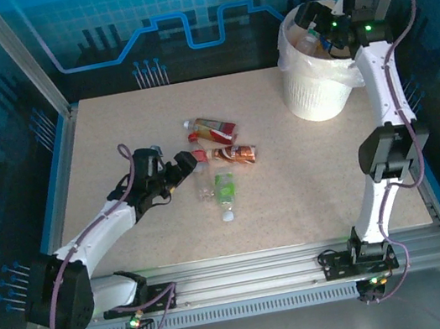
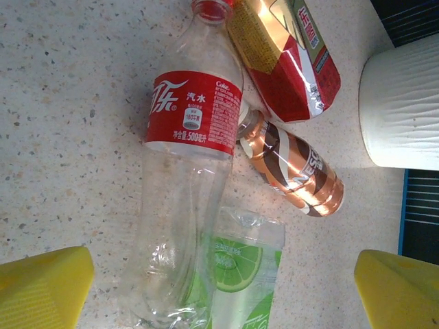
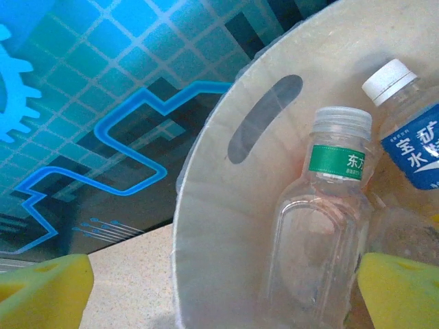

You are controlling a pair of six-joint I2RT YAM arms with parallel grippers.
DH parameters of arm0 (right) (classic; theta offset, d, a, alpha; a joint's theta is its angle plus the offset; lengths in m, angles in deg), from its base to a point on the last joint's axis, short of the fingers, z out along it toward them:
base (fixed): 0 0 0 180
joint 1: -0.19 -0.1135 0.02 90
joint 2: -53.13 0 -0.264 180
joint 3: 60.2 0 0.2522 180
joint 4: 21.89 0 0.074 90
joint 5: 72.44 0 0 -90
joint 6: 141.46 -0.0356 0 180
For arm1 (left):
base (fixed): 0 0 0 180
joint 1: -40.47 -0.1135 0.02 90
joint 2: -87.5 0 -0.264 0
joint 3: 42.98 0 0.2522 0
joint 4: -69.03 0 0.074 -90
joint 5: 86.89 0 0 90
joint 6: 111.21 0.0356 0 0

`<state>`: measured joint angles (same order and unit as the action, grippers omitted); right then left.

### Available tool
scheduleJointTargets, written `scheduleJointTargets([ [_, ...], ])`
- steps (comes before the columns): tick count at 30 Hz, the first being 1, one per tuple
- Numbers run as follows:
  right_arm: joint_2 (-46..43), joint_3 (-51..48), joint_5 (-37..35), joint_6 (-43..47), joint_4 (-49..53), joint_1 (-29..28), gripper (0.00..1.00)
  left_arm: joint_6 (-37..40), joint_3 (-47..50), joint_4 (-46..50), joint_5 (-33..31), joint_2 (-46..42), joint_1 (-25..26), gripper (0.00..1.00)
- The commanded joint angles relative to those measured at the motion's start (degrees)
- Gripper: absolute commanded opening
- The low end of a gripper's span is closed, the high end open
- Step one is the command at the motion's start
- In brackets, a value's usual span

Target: Put the plastic bottles in the bin

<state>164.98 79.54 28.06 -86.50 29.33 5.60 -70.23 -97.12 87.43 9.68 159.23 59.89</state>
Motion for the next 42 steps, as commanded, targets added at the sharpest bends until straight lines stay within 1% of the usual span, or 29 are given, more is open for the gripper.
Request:
scheduleJointTargets([
  [1, -4.99, -3.10, -1.44, 3.30, 0.10, -1.25, 1.00, 2.16, -0.13, 0.63, 1.34, 1.26, 1.00, 0.99],
  [4, -8.85, -7.18, -1.58, 5.15, -1.02, -2.06, 1.00, 3.27, -1.26, 1.92, 0.18, 1.82, 1.97, 0.99],
  [9, -17.03, -15.77, 1.09, 7.79, -4.91, -2.56, 1.00, 4.75, -3.04, 4.87, -4.10, 2.87, 4.07, 0.99],
  [17, -30.83, -31.58, 5.47, 10.35, -11.01, -2.77, 1.00, 6.83, -5.64, 7.12, -6.26, 7.02, 6.80, 0.99],
  [20, -37.02, -39.45, 3.11, 7.95, -14.36, -2.95, 1.00, 7.22, -6.53, 7.22, -6.28, 8.97, 7.57, 0.99],
  [23, -43.28, -47.33, 1.58, 8.34, -17.69, -3.29, 1.00, 7.70, -7.57, 7.31, -6.37, 11.22, 8.71, 0.99],
  [26, -47.40, -52.46, 2.67, 10.01, -17.98, -3.43, 1.00, 8.54, -9.42, 8.48, -7.84, 13.96, 9.80, 0.99],
  [29, -50.06, -57.32, 3.73, 13.57, -18.72, -3.50, 1.00, 9.77, -11.48, 9.70, -9.89, 16.38, 11.00, 0.99],
  [31, -51.55, -59.64, 5.59, 15.44, -18.39, -3.43, 1.00, 10.00, -12.65, 10.92, -11.65, 17.80, 11.62, 0.96],
  [33, -52.29, -61.03, 6.24, 14.60, -18.23, -3.39, 1.00, 9.37, -13.38, 12.61, -13.79, 19.06, 12.03, 0.93],
  [36, -52.20, -61.64, 6.85, 14.12, -17.26, -3.44, 1.00, 7.16, -12.87, 13.88, -16.57, 20.35, 12.01, 0.86],
  [38, -51.96, -62.11, 7.85, 13.43, -17.45, -3.40, 1.00, 5.48, -12.19, 13.58, -17.28, 20.81, 11.93, 0.79],
  [42, -51.39, -63.06, 9.37, 12.45, -18.86, -3.65, 1.00, 4.72, -12.39, 12.68, -17.03, 22.35, 11.92, 0.76],
])
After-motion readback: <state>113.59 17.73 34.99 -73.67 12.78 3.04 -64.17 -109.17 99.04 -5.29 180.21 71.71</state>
